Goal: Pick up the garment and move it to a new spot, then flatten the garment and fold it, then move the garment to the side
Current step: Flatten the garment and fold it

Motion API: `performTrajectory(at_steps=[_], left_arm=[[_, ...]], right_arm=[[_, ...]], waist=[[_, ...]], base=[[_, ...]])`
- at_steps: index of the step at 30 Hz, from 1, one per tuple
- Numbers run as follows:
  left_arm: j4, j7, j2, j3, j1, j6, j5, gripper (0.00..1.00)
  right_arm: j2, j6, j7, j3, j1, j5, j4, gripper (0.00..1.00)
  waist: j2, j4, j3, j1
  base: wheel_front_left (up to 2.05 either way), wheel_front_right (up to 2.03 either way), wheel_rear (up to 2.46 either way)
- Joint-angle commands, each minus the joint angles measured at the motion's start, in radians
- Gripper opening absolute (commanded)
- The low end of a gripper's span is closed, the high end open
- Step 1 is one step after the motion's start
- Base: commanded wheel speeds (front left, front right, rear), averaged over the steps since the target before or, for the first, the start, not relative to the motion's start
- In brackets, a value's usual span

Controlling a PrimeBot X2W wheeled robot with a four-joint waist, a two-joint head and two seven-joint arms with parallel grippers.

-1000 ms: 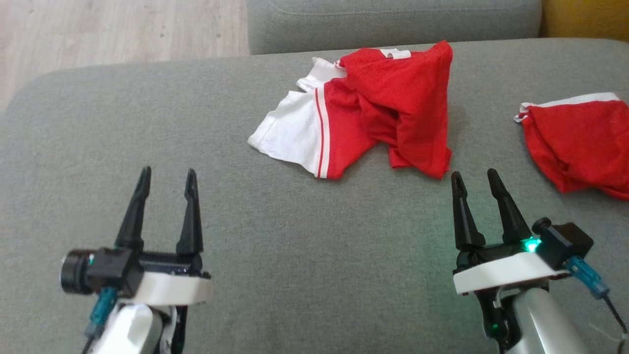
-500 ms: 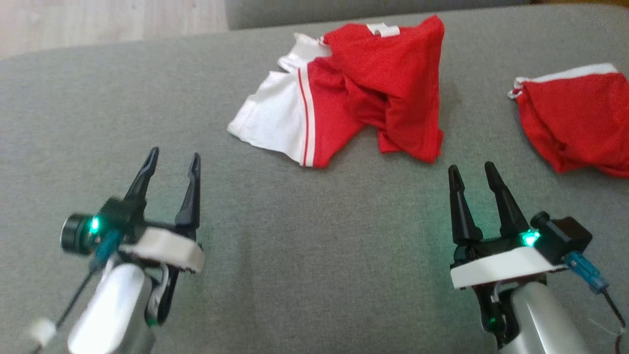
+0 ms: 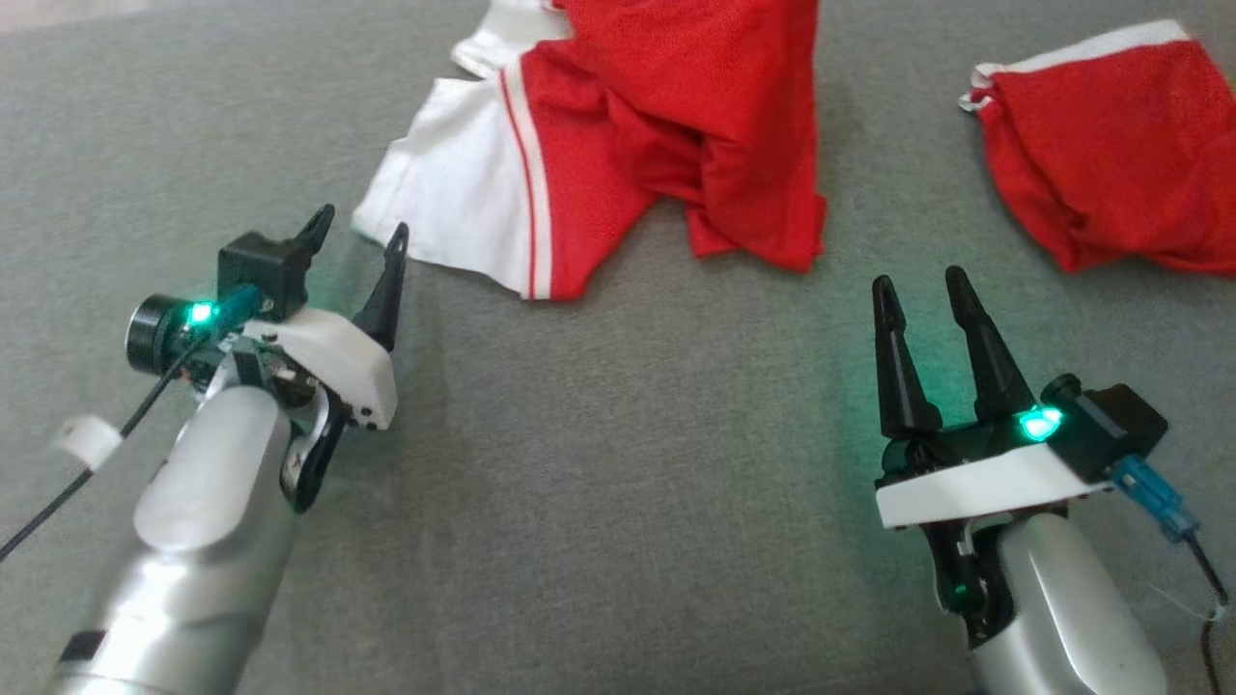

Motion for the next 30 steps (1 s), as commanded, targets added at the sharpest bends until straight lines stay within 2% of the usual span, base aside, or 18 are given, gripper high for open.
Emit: performTrajectory(at_steps=[1, 8, 9, 11, 15, 19, 21, 26, 30], left_arm=[[-0.006, 0.006, 0.021, 0.029, -0.049, -0.003, -0.01, 1.0], [0.093, 0.06, 0.019, 0.006, -0.088, -0.005, -0.005, 1.0], [0.106, 0.084, 0.017, -0.004, -0.086, -0.018, -0.011, 0.0], [0.112, 0.101, 0.017, -0.02, -0.084, -0.038, -0.02, 0.0], [0.102, 0.058, 0.024, -0.025, -0.084, -0.044, -0.018, 0.0], [0.059, -0.082, 0.049, -0.016, -0.094, -0.027, 0.007, 0.0], [0.028, -0.146, 0.064, -0.02, -0.107, -0.033, 0.02, 0.0], [-0.087, -0.247, 0.127, -0.045, -0.192, -0.055, 0.076, 0.0], [-0.242, -0.275, 0.162, -0.04, -0.269, -0.063, 0.108, 0.0]], right_arm=[[-0.002, -0.001, -0.006, 0.022, -0.023, 0.009, -0.035, 1.0], [-0.002, -0.001, -0.006, 0.024, -0.027, 0.022, -0.037, 1.0], [-0.002, -0.001, -0.006, 0.023, -0.026, 0.023, -0.037, 1.0], [-0.002, -0.001, -0.006, 0.021, -0.026, 0.025, -0.037, 1.0], [-0.002, -0.001, -0.006, 0.016, -0.025, 0.025, -0.034, 1.0], [-0.002, -0.001, -0.006, 0.013, -0.022, 0.023, -0.025, 1.0], [-0.002, -0.001, -0.006, 0.013, -0.021, 0.022, -0.022, 1.0], [-0.002, -0.001, -0.006, 0.004, -0.012, 0.015, -0.016, 1.0], [-0.002, -0.001, -0.006, 0.004, -0.009, 0.009, -0.009, 1.0]], waist=[[0.0, -0.021, 0.014, -0.0002], [0.0, -0.055, 0.023, -0.0002], [0.0, -0.057, 0.022, -0.0002], [0.0, -0.06, 0.018, -0.0002], [0.0, -0.059, 0.005, -0.0002], [0.0, -0.041, -0.032, -0.0002], [0.0, -0.033, -0.049, -0.0002], [0.0, 0.0, -0.08, -0.0002], [0.0, 0.034, -0.097, -0.0002]], base=[[0.0, 0.0, 0.0], [0.0, 0.0, 0.0], [0.0, 0.0, 0.0], [0.0, 0.0, 0.0], [0.0, 0.0, 0.0], [0.0, 0.0, 0.0], [0.0, 0.0, 0.0], [0.0, 0.0, 0.0], [0.0, 0.0, 0.0]])
